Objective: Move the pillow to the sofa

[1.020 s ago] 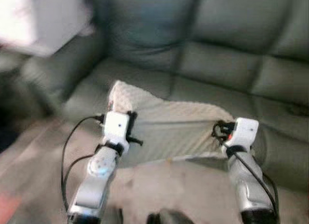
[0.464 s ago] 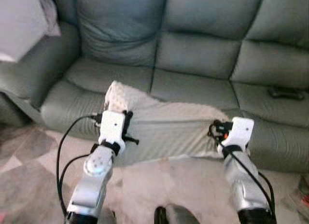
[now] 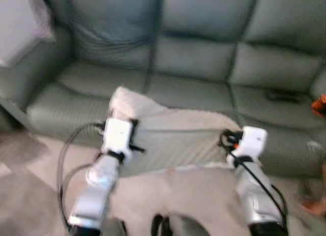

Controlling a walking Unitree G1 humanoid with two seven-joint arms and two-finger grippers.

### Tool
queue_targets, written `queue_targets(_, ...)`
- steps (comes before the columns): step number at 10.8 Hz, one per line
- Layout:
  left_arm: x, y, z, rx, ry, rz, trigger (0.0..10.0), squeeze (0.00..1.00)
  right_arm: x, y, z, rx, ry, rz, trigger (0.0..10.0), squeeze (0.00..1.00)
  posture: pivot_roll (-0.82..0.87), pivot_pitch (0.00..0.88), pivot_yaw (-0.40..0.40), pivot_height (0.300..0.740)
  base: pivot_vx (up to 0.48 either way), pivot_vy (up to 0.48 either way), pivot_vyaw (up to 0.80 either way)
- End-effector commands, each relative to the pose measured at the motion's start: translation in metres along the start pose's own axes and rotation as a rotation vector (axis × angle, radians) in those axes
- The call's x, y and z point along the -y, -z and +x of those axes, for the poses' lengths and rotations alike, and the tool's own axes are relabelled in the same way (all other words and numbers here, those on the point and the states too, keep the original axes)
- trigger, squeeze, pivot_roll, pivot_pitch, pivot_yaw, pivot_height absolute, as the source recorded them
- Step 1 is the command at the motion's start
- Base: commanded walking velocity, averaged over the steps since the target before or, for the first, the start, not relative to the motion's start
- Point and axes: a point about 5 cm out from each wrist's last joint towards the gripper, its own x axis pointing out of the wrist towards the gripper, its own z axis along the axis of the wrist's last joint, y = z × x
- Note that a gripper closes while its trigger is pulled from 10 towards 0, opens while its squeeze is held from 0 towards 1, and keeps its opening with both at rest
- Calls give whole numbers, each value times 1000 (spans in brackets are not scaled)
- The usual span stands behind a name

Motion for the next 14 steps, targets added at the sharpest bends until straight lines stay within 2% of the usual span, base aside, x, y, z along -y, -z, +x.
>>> queue_targets(1, 2, -6, 1, 23, 0, 4, 10000, 0, 12, -7, -1, 27, 44, -14, 10000, 0, -62, 105, -75, 740, 0, -364, 0)
queue_targets(3, 2, -6, 1, 20, 5, 7, 10000, 0, 12, -7, -1, 26, 45, -13, 10000, 0, -62, 108, -73, 740, 0, -362, 0)
queue_targets(4, 0, -7, 1, 30, -2, 37, 10000, 0, 12, -7, -1, 26, 48, -13, 10000, 0, -62, 109, -74, 740, 0, 0, 0)
queue_targets(5, -8, -2, 1, 14, -64, 89, 10000, 0, 13, -7, -2, 33, 48, -21, 10000, 0, -59, 115, -75, 740, 0, 0, 0)
queue_targets(6, -19, 3, -2, 3, -133, 76, 10000, 0, 13, -10, -4, 58, 38, -44, 10000, 0, -54, 117, -74, 740, 0, 0, 0)
queue_targets(8, -29, 0, -5, 26, -209, 141, 10000, 0, 10, -11, -5, 77, 17, -76, 10000, 0, -45, 122, -70, 740, 0, 0, 0)
queue_targets(9, -28, 2, -6, 4, -158, 66, 10000, 0, 6, -7, -6, 61, 18, -66, 10000, 0, -42, 123, -67, 740, 0, 0, -800)
queue_targets(11, -26, 0, -5, 24, -120, 53, 10000, 0, 4, -5, -6, 65, 13, -69, 10000, 0, -40, 121, -59, 740, 0, 0, -613)
queue_targets(14, -24, -3, -4, 33, -99, 39, 10000, 0, 5, -6, -6, 67, 18, -69, 10000, 0, -42, 121, -53, 740, 264, 0, 0)
